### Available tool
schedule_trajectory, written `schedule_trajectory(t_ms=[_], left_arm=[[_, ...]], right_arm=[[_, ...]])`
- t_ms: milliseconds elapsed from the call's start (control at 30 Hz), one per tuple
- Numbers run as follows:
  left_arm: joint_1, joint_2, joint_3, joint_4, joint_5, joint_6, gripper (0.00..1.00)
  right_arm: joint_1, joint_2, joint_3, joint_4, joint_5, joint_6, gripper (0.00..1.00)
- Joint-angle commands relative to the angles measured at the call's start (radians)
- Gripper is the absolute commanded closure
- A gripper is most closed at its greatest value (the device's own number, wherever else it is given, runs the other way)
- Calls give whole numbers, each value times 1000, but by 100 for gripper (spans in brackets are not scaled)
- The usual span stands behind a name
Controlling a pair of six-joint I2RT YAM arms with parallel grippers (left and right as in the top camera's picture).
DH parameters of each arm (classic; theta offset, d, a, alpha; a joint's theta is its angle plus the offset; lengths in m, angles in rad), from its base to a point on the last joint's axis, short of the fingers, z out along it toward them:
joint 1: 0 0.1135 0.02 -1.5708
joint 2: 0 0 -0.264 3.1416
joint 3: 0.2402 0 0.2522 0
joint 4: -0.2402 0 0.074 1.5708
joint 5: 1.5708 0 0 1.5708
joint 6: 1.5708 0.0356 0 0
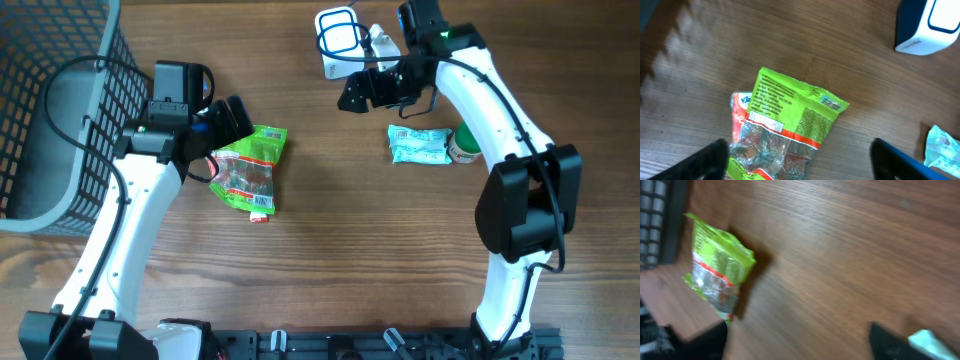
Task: Scan the item barcode
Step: 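Grasp the green snack bag with both grippers and lift it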
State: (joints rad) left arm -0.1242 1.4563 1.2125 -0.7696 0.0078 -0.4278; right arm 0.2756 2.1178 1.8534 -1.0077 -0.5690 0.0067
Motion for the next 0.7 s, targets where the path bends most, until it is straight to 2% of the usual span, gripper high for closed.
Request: schedule_trajectory(t_ms=[0, 67, 200, 300, 367, 500, 600, 667], left_arm=[[5, 29, -2, -10, -116, -34, 96], [5, 84, -2, -18, -117, -54, 96], [5, 201, -2, -66, -158, -56, 96], [5, 294, -2, -63, -187, -64, 91], [4, 340, -2, -58, -78, -61, 91], [-40, 360, -2, -53, 172, -21, 95], [-111, 360, -2, -17, 218, -22, 96], [-182, 360, -2, 17, 234, -26, 96]], right_arm=[[76, 7, -24, 30, -60, 146, 56], [137, 8, -65, 100, -58, 208, 44], [230, 19, -163, 232, -50, 329, 43], [291, 26, -247, 339, -49, 338, 42], [307, 26, -292, 372, 14, 403, 41], [276, 25, -306, 346, 45, 359, 40], [205, 25, -306, 281, 45, 303, 39], [144, 25, -306, 220, 40, 206, 38]])
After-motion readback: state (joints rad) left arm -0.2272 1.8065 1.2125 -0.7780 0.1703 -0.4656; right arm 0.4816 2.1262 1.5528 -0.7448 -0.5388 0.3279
